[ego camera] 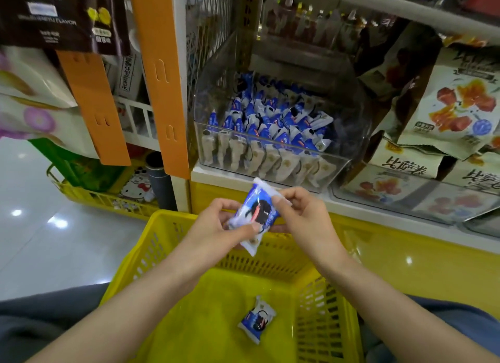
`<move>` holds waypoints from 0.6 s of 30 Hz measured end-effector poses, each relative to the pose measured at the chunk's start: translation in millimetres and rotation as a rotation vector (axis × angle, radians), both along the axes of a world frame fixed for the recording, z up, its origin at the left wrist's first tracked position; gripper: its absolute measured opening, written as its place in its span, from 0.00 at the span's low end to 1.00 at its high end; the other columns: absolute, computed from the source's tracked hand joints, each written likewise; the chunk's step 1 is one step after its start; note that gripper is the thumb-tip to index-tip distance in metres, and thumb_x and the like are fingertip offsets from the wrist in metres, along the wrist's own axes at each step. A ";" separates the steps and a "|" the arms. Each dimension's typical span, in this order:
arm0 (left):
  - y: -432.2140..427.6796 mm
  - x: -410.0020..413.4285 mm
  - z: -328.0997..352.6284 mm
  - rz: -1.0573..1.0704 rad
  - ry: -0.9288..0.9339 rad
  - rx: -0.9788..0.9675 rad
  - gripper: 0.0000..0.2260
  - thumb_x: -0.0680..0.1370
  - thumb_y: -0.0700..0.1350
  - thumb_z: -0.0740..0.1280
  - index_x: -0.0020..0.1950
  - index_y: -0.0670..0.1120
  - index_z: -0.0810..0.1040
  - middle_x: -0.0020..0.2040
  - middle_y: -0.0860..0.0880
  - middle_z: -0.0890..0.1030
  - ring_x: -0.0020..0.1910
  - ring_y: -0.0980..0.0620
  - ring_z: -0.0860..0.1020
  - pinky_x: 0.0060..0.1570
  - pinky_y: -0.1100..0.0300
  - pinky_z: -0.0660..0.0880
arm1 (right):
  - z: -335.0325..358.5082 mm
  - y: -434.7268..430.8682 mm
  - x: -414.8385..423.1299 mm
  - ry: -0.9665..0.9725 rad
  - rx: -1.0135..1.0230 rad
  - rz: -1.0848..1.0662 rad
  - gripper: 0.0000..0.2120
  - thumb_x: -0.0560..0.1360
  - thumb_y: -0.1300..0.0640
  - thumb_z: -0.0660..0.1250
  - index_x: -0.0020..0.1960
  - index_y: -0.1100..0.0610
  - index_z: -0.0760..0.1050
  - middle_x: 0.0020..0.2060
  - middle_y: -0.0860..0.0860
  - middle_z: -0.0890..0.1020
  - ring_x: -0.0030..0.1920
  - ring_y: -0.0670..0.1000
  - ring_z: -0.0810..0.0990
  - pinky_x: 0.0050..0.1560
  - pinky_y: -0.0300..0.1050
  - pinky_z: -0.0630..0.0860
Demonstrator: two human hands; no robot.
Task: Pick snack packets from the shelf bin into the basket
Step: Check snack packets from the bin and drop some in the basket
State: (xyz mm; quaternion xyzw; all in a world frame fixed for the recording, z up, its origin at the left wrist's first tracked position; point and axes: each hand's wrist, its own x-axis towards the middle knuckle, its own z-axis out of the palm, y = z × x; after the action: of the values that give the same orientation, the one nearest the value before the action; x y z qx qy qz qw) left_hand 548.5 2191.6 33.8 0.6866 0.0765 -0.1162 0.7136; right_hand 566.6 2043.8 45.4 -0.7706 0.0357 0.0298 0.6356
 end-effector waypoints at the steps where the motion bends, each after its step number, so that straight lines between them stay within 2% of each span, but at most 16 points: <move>1: 0.5 -0.8 0.9 0.022 -0.012 -0.022 0.12 0.71 0.37 0.71 0.50 0.47 0.73 0.42 0.48 0.83 0.33 0.60 0.80 0.31 0.67 0.76 | 2.8 -0.9 0.7 0.077 0.124 -0.034 0.05 0.77 0.63 0.62 0.43 0.59 0.72 0.40 0.57 0.81 0.34 0.44 0.82 0.32 0.38 0.79; 3: 5.2 -0.7 3.1 0.074 -0.051 -0.034 0.10 0.73 0.38 0.69 0.52 0.45 0.74 0.44 0.47 0.83 0.36 0.58 0.81 0.34 0.67 0.76 | 5.6 -2.5 0.0 0.185 0.273 -0.043 0.02 0.78 0.63 0.61 0.47 0.63 0.71 0.40 0.57 0.82 0.35 0.44 0.83 0.34 0.37 0.80; 4: 8.6 0.4 3.9 0.100 -0.070 -0.013 0.09 0.74 0.39 0.69 0.53 0.45 0.75 0.44 0.47 0.83 0.38 0.58 0.81 0.35 0.66 0.77 | 4.9 -3.9 -0.4 0.217 0.284 -0.016 0.02 0.77 0.64 0.61 0.49 0.62 0.70 0.40 0.56 0.82 0.36 0.45 0.83 0.36 0.38 0.80; 7: 18.1 3.7 4.8 0.194 -0.130 0.017 0.03 0.76 0.41 0.65 0.48 0.44 0.78 0.41 0.48 0.83 0.35 0.59 0.81 0.35 0.68 0.77 | 3.2 -3.7 -5.1 0.268 0.169 0.153 0.08 0.76 0.66 0.63 0.54 0.62 0.70 0.38 0.54 0.82 0.35 0.45 0.81 0.40 0.38 0.80; 10: 23.2 5.2 3.0 0.223 -0.203 0.097 0.07 0.78 0.41 0.63 0.40 0.45 0.77 0.36 0.49 0.81 0.34 0.58 0.79 0.35 0.66 0.78 | 1.0 1.4 -10.0 0.294 -0.021 0.301 0.14 0.73 0.67 0.67 0.57 0.61 0.68 0.41 0.54 0.82 0.37 0.44 0.81 0.42 0.38 0.79; 13: 25.0 5.5 1.0 0.175 -0.309 0.279 0.09 0.77 0.40 0.65 0.37 0.47 0.76 0.33 0.51 0.79 0.36 0.52 0.77 0.39 0.56 0.77 | -4.9 5.1 -12.5 0.082 -0.439 0.370 0.30 0.68 0.60 0.74 0.66 0.56 0.64 0.58 0.49 0.76 0.57 0.44 0.75 0.59 0.41 0.74; 14: 25.1 4.3 0.7 0.136 -0.368 0.378 0.09 0.76 0.41 0.65 0.36 0.48 0.75 0.32 0.53 0.78 0.35 0.53 0.76 0.39 0.58 0.75 | -5.1 6.6 -13.2 0.001 -0.466 0.368 0.31 0.68 0.57 0.74 0.67 0.54 0.63 0.60 0.47 0.74 0.60 0.43 0.72 0.62 0.40 0.71; 16: 21.7 -0.8 3.0 0.056 -0.479 0.534 0.10 0.75 0.43 0.66 0.35 0.53 0.74 0.32 0.58 0.78 0.33 0.62 0.74 0.34 0.70 0.68 | -2.2 9.8 -13.8 -0.105 -0.382 0.351 0.23 0.71 0.53 0.71 0.64 0.51 0.68 0.57 0.44 0.75 0.58 0.40 0.73 0.59 0.35 0.71; 18: 17.0 -5.8 5.2 -0.007 -0.522 0.570 0.10 0.76 0.43 0.66 0.36 0.54 0.73 0.33 0.63 0.77 0.32 0.66 0.73 0.32 0.74 0.66 | 0.7 10.3 -11.9 -0.188 -0.364 0.324 0.10 0.74 0.53 0.67 0.55 0.49 0.75 0.47 0.41 0.79 0.50 0.38 0.77 0.52 0.33 0.73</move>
State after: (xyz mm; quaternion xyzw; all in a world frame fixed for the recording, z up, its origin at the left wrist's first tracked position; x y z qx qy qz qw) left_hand 542.7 2208.5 39.0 0.8641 -0.0807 0.0859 0.4893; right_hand 554.7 2054.0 46.1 -0.8674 -0.1424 0.0525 0.4740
